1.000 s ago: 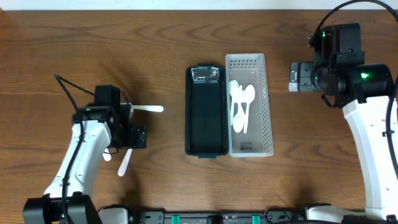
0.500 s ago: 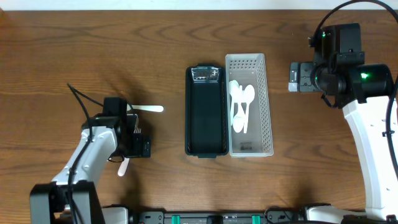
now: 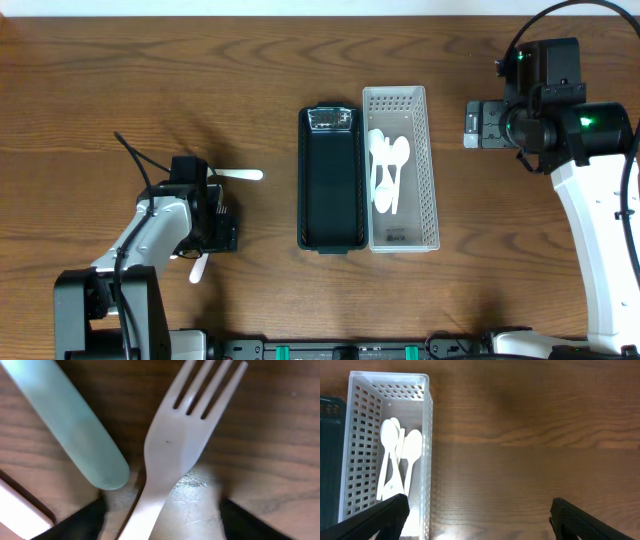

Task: Pack container
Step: 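Lift the white fork with the left gripper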

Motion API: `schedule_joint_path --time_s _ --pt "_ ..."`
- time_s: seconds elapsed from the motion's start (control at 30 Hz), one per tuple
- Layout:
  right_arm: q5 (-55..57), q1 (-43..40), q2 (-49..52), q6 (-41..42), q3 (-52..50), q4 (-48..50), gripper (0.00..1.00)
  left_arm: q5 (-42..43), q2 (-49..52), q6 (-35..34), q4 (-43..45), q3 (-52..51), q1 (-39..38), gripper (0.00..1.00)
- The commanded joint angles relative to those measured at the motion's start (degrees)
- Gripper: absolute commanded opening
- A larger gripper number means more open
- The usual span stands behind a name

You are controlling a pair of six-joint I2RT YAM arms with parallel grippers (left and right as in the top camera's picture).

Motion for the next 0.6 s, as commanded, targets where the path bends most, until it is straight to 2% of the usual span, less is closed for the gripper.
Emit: schedule_joint_path --time_s 0.0,0.13,0.3,0.57 --pt "-0.04 -0.37 0.07 -0.28 -0.22 -0.11 0.94 1.03 1.42 -0.17 0.20 -0.28 -0.04 0.65" --pt "-0.04 -0.37 0.07 -0.28 -0.22 -0.11 0.94 1.03 1.42 -0.20 0.50 -0.28 -0.04 0.56" --pt "-0.04 -0.37 0.07 -0.31 -0.22 -0.11 0.95 1.03 1.42 -0.17 1.53 -0.28 -0.04 0.26" --pt "-0.04 -0.37 0.07 -0.31 -0.22 -0.33 0.96 1.03 1.42 -0.15 3.17 -0.26 -0.04 0.24"
